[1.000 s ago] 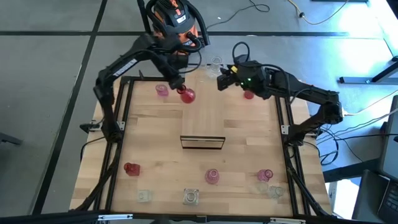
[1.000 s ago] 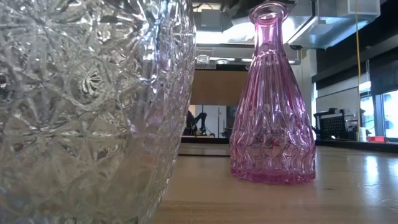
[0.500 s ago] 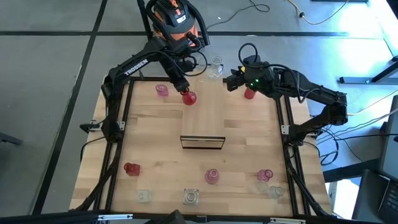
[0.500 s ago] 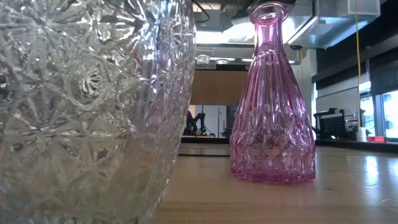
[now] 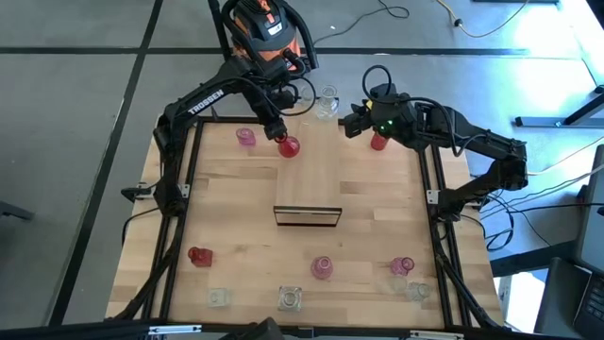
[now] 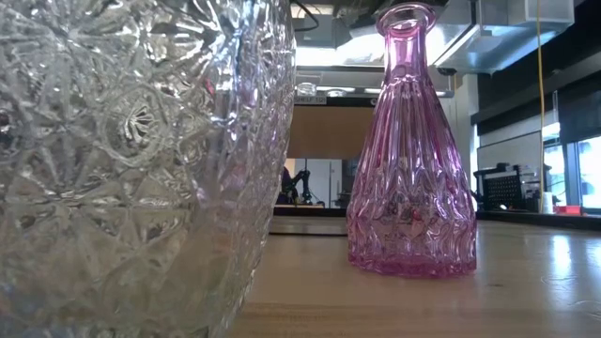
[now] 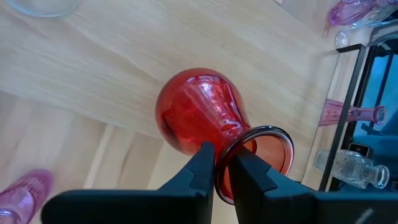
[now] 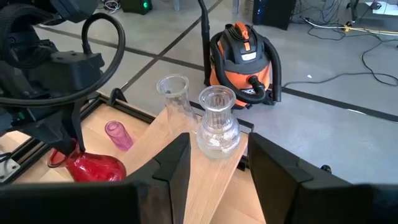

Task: Sort vases onto shelf
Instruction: Put the right red vase on the shelf

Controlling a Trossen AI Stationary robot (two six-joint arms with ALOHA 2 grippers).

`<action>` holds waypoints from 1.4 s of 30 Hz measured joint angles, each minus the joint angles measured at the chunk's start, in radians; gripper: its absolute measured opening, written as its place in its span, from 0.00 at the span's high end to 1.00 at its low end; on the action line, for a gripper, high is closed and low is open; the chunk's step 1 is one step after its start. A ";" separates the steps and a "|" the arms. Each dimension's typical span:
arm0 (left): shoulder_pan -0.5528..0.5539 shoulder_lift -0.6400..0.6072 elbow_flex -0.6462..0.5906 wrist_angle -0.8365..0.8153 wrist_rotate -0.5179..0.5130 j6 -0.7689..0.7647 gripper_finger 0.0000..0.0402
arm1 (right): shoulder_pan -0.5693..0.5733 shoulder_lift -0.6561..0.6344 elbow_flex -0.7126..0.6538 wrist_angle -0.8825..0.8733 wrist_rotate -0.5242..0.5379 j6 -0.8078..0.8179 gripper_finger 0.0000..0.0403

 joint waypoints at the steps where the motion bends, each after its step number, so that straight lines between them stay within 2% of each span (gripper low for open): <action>1: 0.000 0.000 0.000 0.001 0.000 0.001 0.91 | 0.000 0.000 0.000 0.000 0.000 0.000 0.64; 13: 0.000 0.000 0.000 0.051 -0.029 -0.002 0.74 | 0.000 0.000 0.000 0.001 -0.002 0.029 0.64; 19: 0.011 -0.002 0.006 0.056 -0.106 -0.009 0.73 | 0.001 0.000 0.000 0.001 -0.005 0.049 0.64; 24: 0.034 -0.005 0.091 0.052 -0.215 -0.037 0.73 | 0.001 0.000 0.000 0.001 -0.005 0.049 0.64; 28: 0.054 -0.008 0.139 -0.033 -0.267 -0.055 0.73 | 0.001 0.000 0.000 0.001 -0.003 0.049 0.64; 34: 0.053 -0.041 0.002 -0.025 -0.211 -0.059 0.73 | 0.001 0.000 0.000 0.000 -0.003 0.049 0.64; 39: 0.028 -0.093 -0.212 -0.026 -0.234 -0.062 0.77 | 0.001 0.000 0.000 -0.007 -0.003 0.049 0.64; 42: 0.020 -0.140 -0.328 -0.020 -0.177 -0.063 0.80 | 0.001 0.000 0.000 -0.007 0.002 0.049 0.64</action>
